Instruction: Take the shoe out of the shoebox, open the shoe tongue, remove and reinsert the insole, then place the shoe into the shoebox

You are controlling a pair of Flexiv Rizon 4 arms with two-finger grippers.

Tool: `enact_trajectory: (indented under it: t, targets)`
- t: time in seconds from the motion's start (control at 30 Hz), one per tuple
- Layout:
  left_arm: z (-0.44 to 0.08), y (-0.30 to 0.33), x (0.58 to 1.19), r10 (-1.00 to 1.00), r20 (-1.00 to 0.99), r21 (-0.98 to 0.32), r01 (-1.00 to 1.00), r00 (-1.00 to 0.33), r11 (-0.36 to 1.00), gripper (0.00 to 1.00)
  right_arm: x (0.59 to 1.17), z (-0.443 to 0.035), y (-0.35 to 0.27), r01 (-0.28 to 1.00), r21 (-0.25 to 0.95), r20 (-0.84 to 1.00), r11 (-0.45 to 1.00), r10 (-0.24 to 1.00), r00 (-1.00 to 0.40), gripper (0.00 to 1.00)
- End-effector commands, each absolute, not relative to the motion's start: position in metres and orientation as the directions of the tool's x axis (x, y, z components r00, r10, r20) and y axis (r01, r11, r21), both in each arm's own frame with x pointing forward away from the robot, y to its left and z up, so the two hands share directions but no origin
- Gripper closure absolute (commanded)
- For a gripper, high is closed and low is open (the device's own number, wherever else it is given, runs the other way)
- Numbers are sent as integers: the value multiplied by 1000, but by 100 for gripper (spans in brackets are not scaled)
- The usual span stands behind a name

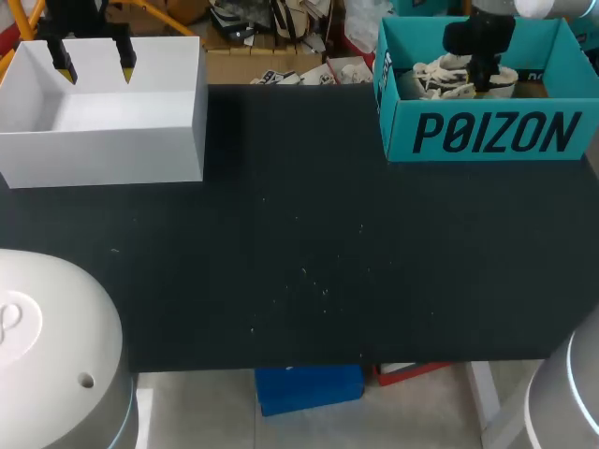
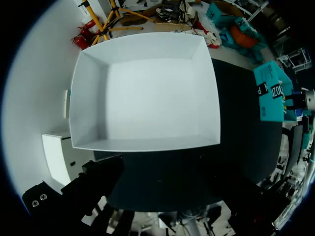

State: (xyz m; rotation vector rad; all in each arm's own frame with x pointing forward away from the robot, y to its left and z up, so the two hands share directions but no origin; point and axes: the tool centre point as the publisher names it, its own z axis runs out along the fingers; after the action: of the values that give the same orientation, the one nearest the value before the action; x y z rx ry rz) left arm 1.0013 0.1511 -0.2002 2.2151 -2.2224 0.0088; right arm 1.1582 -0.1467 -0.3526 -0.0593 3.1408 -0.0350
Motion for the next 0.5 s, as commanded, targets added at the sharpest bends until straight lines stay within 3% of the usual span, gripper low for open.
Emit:
enact_trajectory:
  t: [0.03, 0.5]
  targets:
    - [-200, 150, 1001, -1000, 3, 0, -1000, -1, 1, 0, 1168, -370, -146, -34, -12, 16, 999, -33, -999, 62]
    - [-200, 150, 1001, -1000, 3, 0, -1000, -1, 1, 0, 1168, -403, -138, -26, 4, 49, 1000, -26, -998, 62]
